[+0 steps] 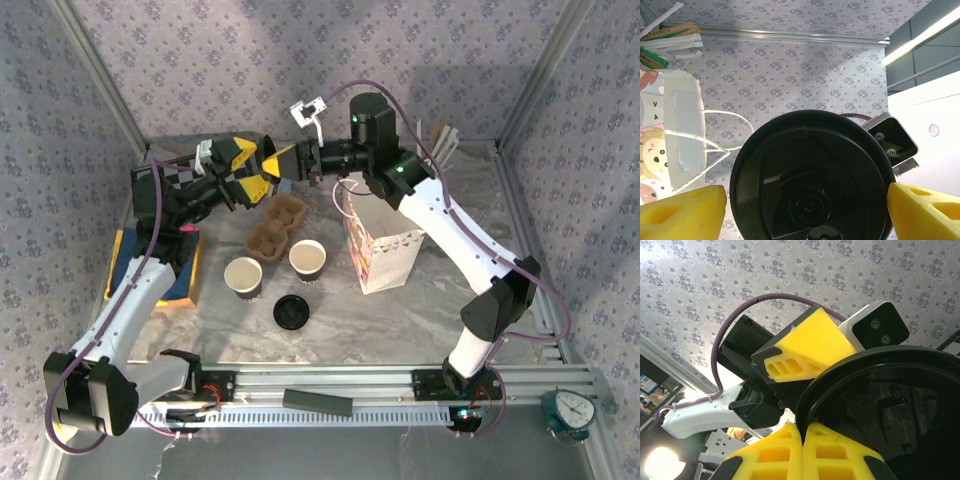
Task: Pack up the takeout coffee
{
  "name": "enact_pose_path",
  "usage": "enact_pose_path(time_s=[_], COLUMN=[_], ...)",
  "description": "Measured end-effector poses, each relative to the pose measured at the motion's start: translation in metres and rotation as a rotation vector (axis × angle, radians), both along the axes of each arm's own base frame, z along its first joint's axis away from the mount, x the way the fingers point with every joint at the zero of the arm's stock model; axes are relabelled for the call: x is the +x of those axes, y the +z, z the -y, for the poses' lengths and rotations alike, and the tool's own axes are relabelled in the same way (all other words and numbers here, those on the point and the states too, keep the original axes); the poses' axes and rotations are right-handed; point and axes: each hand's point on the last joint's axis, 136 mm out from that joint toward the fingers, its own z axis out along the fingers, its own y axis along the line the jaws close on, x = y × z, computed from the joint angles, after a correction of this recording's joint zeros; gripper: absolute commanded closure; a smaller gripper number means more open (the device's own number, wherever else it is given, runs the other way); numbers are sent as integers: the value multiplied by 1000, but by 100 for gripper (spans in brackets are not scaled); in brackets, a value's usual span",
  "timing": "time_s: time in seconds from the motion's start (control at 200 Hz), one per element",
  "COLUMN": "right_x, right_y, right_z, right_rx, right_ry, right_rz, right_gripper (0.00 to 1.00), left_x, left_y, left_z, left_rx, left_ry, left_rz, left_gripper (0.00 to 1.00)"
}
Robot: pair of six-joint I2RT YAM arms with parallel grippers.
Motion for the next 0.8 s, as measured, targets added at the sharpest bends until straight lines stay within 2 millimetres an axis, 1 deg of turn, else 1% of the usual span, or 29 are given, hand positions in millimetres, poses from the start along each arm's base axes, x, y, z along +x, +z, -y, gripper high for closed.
enact_pose_path(time_s=[0.58, 0.8], right_x=[-4, -5], right_y=[0, 1], right_z=[-3, -4], right_rx=[1, 5], right_ry=[9, 14], right_rz=[1, 6], right_gripper=[100, 100], left_x=[-3, -7], left_y=[2, 6], left_z=[3, 3], left_rx=[-8, -14], left_ry=[-11, -13], left_rz=[1, 9], left_gripper=[17, 17])
